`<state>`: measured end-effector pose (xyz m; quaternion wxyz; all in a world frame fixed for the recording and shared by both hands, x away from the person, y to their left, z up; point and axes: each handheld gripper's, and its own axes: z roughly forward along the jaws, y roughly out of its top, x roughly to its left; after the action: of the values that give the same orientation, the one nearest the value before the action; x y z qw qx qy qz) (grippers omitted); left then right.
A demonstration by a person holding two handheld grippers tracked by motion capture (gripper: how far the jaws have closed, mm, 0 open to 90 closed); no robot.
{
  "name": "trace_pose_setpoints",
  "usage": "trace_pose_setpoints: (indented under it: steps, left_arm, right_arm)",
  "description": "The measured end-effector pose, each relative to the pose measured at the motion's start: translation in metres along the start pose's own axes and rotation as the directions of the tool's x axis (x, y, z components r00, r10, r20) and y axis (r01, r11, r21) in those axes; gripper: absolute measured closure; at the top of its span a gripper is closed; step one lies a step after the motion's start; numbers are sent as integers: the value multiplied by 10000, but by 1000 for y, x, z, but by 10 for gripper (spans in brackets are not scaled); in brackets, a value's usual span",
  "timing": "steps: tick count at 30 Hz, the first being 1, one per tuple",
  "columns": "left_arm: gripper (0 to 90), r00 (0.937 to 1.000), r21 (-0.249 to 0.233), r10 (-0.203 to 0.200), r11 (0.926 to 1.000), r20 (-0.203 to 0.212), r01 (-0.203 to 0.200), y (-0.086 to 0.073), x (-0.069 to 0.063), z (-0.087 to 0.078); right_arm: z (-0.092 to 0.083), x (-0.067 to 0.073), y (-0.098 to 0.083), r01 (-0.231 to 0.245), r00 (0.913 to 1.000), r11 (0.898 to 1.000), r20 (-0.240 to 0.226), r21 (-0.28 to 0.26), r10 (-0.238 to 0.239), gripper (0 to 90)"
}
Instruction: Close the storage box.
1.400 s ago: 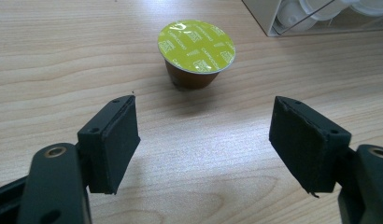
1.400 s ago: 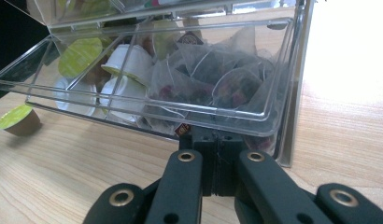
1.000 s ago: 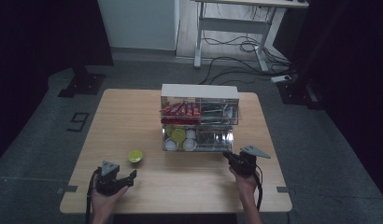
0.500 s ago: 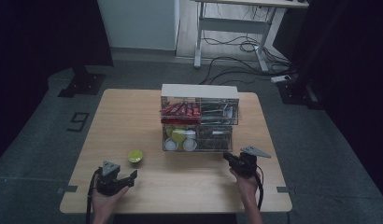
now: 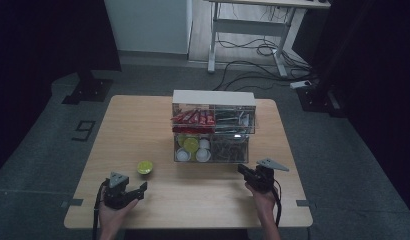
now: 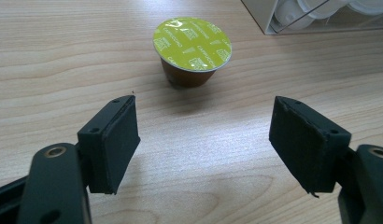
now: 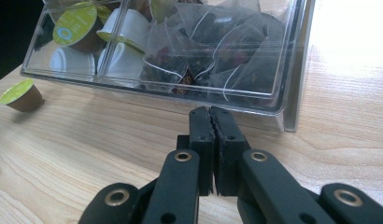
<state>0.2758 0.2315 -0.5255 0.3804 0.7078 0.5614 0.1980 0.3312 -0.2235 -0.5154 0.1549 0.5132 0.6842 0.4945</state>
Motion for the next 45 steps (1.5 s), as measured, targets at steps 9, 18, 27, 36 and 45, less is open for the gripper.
trace_pose_setpoints:
  steps: [9,18,27,36,45]
  left_arm:
    - [242,10000,-94,89,9999,12,-89,2,-3,-1]
    - [242,9998,-220,146,9997,161,-142,3,-3,-4]
    - [241,9997,-240,199,9995,115,-196,3,-2,-6]
    - [241,9997,-175,239,9996,108,-237,2,-1,-4]
    - [241,9997,-152,250,9996,72,-249,2,-1,-3]
  right_arm:
    - [-10,4,7,309,9995,9974,15,-651,-309,740]
    - [-18,8,12,1004,9949,9913,146,-856,-995,495]
    - [-31,-2,-6,1770,9841,9797,294,-938,-1750,477]
    - [-42,-22,-25,1698,9844,9843,541,-484,-1671,464]
    - [-58,-51,-46,1330,9873,9911,886,-93,-1316,441]
